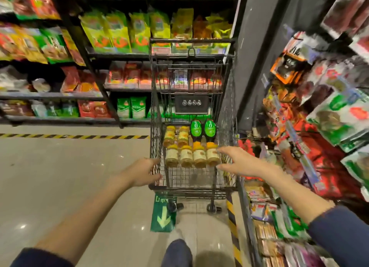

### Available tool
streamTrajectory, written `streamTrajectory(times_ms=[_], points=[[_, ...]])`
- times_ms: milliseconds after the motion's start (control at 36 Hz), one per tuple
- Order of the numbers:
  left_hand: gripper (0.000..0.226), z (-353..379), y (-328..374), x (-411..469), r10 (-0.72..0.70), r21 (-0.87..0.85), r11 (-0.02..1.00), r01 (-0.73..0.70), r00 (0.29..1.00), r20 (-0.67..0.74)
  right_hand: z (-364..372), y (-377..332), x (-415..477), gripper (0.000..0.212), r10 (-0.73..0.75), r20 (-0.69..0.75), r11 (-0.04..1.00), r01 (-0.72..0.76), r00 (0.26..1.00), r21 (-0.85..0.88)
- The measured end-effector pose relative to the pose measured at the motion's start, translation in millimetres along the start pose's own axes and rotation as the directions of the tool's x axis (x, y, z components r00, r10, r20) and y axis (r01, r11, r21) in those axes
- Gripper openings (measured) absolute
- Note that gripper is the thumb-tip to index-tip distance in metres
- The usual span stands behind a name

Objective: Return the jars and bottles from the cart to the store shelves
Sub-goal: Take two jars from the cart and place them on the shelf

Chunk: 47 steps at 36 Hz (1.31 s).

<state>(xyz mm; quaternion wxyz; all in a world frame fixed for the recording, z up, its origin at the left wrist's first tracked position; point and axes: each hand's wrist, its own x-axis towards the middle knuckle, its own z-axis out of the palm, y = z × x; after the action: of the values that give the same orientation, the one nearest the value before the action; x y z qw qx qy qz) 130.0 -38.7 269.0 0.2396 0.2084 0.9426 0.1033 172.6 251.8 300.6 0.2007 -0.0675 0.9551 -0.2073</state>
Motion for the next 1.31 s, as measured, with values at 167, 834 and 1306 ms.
streamTrajectory(times_ms=[167, 834, 1306], points=[[0.062, -8.2, -25.8, 53.8, -0.005, -0.044, 0.999, 0.009, 0.995, 0.097, 4.2, 3.8, 68.8, 0.059, 0.072, 0.043, 0.992, -0.076, 0.997, 0.099], [0.04, 61.2, -55.0, 265.5, -0.342, -0.23, 0.891, 0.391, 0.912, 0.227, 60.4, 73.3, 269.8, 0.055, 0.184, 0.426, 0.91, -0.318, 0.886, 0.267], [0.06, 144.9, -76.9, 351.6, -0.6, -0.304, 0.667, 0.68, 0.732, 0.322, 127.8, 128.8, 345.9, 0.058, 0.18, 0.495, 0.865, -0.377, 0.85, 0.333]])
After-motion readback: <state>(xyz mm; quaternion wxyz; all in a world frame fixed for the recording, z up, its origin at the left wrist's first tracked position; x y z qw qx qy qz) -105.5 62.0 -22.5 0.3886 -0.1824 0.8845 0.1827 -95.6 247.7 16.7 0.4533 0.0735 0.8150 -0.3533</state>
